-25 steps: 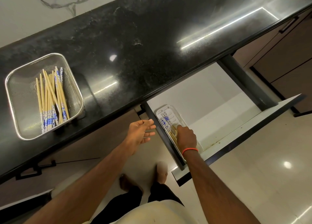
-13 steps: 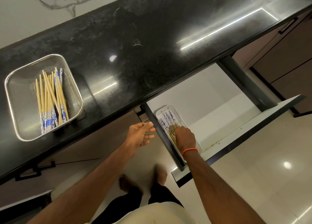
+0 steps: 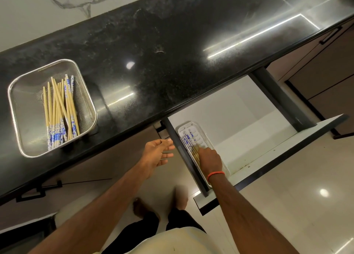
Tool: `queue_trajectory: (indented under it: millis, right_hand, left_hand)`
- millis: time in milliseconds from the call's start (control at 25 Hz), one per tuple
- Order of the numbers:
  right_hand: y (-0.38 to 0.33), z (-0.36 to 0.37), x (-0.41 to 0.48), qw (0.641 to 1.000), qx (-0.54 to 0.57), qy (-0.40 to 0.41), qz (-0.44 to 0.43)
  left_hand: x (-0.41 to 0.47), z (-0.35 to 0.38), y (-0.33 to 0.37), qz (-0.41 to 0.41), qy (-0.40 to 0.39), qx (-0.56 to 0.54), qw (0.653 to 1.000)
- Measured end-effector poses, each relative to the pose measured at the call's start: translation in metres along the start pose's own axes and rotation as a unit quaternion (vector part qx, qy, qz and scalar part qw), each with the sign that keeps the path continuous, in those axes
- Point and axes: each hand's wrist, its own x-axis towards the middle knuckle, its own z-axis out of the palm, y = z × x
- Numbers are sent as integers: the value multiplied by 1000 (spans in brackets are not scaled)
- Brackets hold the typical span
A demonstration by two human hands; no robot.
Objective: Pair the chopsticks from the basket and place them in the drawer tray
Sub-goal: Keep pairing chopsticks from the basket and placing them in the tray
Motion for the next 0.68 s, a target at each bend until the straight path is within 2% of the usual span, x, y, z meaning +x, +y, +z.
queue_trajectory:
  millis: [320,440,520,680]
  right_hand:
    - [-1,-2,-10,1000,-9,-11,3]
    - [-3,-6,-8,999,-5,16,-28]
    - [-1,-5,-9,998,-32,3,-63]
    - [11,-2,-14,995,-64,-19,-72]
  left_hand:
    - [-5,-6,-2,0,4,-7,1000]
    - [-7,-7,-2,-1,4,-7,1000]
    - [-7,-8,-2,0,2,-7,1000]
    - [-7,-8,-1,-1,0,-3,1000]
